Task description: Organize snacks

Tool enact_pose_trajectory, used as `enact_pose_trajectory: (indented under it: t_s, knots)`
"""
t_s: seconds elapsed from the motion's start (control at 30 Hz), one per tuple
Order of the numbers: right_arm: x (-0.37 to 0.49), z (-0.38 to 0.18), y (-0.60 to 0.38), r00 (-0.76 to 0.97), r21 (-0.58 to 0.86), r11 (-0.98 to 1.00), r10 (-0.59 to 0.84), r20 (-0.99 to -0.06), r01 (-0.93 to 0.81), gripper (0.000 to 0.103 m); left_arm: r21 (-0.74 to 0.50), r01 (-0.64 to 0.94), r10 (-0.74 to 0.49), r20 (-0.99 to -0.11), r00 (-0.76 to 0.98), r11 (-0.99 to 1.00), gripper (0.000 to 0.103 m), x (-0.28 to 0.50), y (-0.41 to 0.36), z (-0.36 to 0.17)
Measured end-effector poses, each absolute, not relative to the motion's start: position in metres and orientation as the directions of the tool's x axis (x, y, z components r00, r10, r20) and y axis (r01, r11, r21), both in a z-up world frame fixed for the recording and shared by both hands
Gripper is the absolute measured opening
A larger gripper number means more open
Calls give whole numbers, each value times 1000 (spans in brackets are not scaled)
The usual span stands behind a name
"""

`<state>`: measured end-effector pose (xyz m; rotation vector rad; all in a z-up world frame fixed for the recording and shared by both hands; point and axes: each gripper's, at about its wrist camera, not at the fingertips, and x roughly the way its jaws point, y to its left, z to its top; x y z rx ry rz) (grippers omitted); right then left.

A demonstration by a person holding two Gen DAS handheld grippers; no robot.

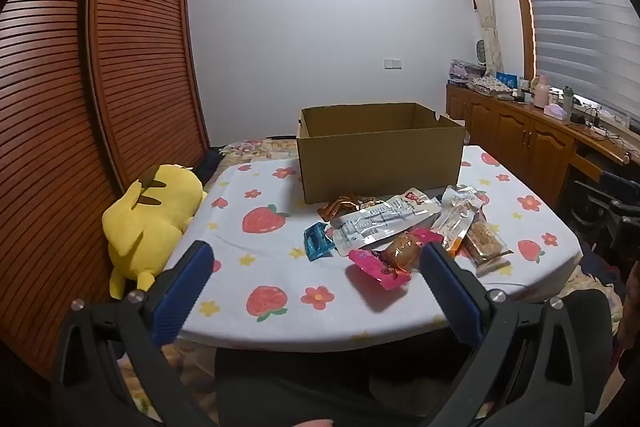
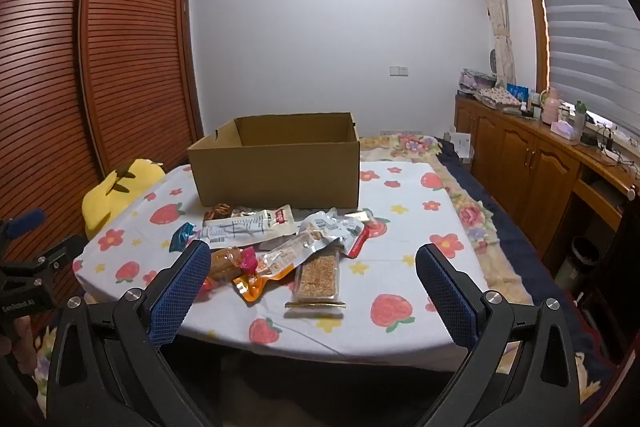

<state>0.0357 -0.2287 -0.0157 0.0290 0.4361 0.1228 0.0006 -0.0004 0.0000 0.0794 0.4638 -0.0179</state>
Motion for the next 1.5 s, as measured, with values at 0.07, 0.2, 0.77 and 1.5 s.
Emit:
enact_pose_trajectory:
  t_s: [0.07,0.2,0.77,1.5]
  knots:
    - [36,-16,-229,896,59,992,127,-425,-113,103,72,37,-1,-446,895,997,103,2,-1,0]
    - [36,-16,-229,897,57,992,126,-423,-112,103,70,34,0,-439,899,997,103,-1,-1,3]
    - [36,-18,-230,897,60,992,127,-423,-112,103,62,37,-7,-426,905,997,103,-4,3,11]
    - [34,-17,-232,898,60,992,126,-421,-111,103,64,37,-8,-415,910,997,103,-6,2,18]
